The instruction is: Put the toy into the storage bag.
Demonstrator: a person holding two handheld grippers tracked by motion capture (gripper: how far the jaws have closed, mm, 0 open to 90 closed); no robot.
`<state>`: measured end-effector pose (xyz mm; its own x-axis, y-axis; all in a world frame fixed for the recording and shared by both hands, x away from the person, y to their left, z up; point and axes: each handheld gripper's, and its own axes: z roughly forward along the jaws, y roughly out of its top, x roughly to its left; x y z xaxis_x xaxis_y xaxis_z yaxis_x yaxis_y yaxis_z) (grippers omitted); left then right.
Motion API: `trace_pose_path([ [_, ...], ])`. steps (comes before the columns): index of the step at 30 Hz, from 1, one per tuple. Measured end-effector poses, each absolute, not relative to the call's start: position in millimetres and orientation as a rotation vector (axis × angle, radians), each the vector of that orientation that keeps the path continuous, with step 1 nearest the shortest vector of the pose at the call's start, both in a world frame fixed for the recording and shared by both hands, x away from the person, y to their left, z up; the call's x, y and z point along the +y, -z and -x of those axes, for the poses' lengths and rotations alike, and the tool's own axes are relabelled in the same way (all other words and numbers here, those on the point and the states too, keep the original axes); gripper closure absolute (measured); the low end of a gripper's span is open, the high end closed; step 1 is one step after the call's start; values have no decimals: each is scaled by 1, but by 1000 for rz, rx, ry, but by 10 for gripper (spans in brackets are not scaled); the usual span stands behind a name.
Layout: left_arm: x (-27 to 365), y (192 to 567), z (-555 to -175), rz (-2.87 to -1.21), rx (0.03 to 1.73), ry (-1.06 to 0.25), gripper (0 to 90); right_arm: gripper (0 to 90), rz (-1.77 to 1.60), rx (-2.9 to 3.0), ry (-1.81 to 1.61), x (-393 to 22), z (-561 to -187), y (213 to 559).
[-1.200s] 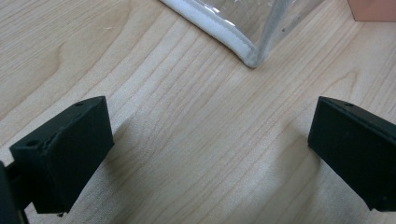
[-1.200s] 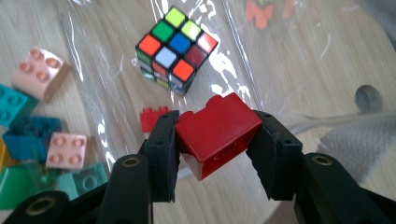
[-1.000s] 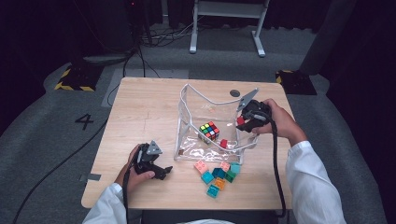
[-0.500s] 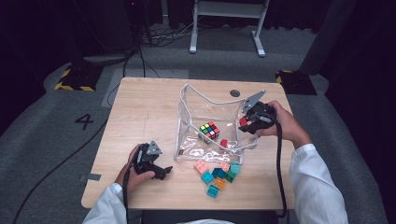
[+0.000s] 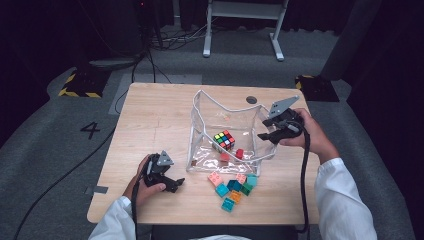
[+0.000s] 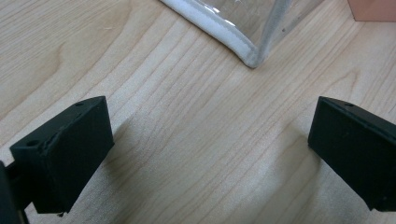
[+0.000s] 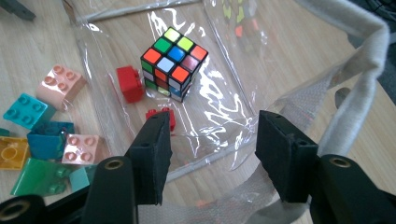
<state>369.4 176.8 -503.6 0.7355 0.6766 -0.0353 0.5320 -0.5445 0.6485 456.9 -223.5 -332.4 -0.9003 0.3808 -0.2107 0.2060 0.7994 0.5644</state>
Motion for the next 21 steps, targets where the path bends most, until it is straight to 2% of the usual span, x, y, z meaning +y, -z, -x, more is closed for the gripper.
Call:
trace_pose_path([
  [12, 177, 503, -369, -2286, 904, -288, 1, 323, -468, 2520, -995, -241, -431, 318],
  [21, 177, 503, -370, -2287, 903, -289, 1, 285, -496, 2402, -1120, -264, -408, 309],
])
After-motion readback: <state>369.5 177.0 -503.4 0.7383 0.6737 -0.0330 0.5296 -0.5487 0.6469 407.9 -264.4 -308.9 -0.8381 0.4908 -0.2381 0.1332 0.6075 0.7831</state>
